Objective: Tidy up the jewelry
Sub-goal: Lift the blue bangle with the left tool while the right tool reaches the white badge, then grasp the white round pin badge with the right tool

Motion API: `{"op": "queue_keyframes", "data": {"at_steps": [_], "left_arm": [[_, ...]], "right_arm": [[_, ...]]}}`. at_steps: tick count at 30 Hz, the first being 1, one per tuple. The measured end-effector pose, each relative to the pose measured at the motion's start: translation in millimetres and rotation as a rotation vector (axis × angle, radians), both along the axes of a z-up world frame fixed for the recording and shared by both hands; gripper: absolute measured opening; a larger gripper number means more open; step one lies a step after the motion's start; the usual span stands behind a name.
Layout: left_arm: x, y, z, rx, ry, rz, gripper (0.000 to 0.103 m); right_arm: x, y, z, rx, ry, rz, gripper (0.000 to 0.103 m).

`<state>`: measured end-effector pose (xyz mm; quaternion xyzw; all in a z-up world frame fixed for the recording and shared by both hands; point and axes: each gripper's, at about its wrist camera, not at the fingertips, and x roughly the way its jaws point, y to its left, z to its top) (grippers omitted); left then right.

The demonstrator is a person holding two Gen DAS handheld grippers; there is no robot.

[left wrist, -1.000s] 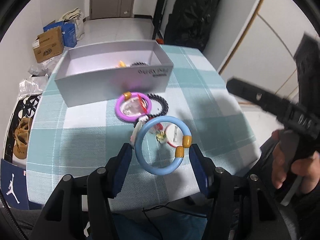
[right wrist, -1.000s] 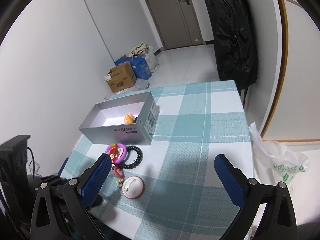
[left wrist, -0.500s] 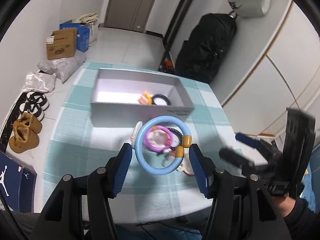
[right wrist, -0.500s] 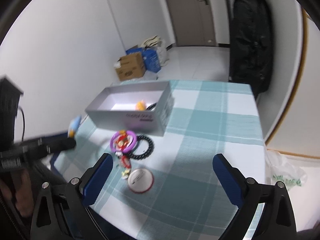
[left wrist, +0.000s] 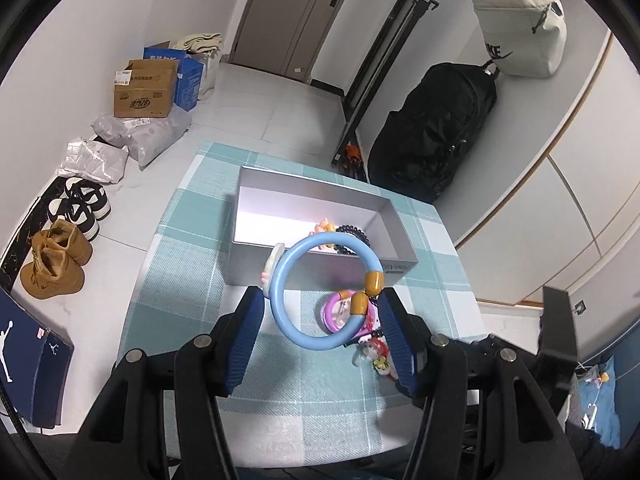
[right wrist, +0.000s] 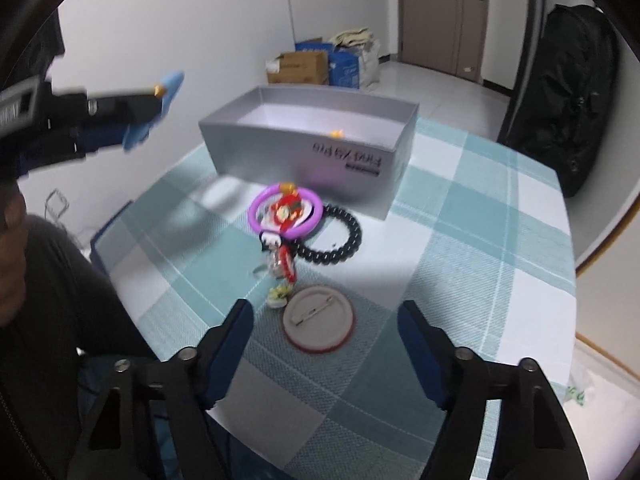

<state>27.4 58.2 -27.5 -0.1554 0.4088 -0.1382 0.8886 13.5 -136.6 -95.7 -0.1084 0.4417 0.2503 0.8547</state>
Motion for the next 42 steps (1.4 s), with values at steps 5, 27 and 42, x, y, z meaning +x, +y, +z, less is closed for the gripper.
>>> {"op": "queue_keyframes", "data": {"at_steps": [5, 27, 42], "left_arm": [[1.8, 4.1, 0.5, -0.004, -0.003, 0.002, 0.054], [2.4, 1.0, -0.2, 0.036, 0.0, 0.009, 0.054], [7.2, -8.1, 3.2, 0.067, -0.002, 0.012, 0.054]], "right_arm": [[-0.1, 10.8, -9.7, -0.06, 0.002, 0.035, 0.05], [-0.2, 5.9, -1.8, -0.035, 0.001, 0.009, 0.041], [23.8, -22.1, 36.1, 0.192, -0.015, -0.104, 0.041]]}}
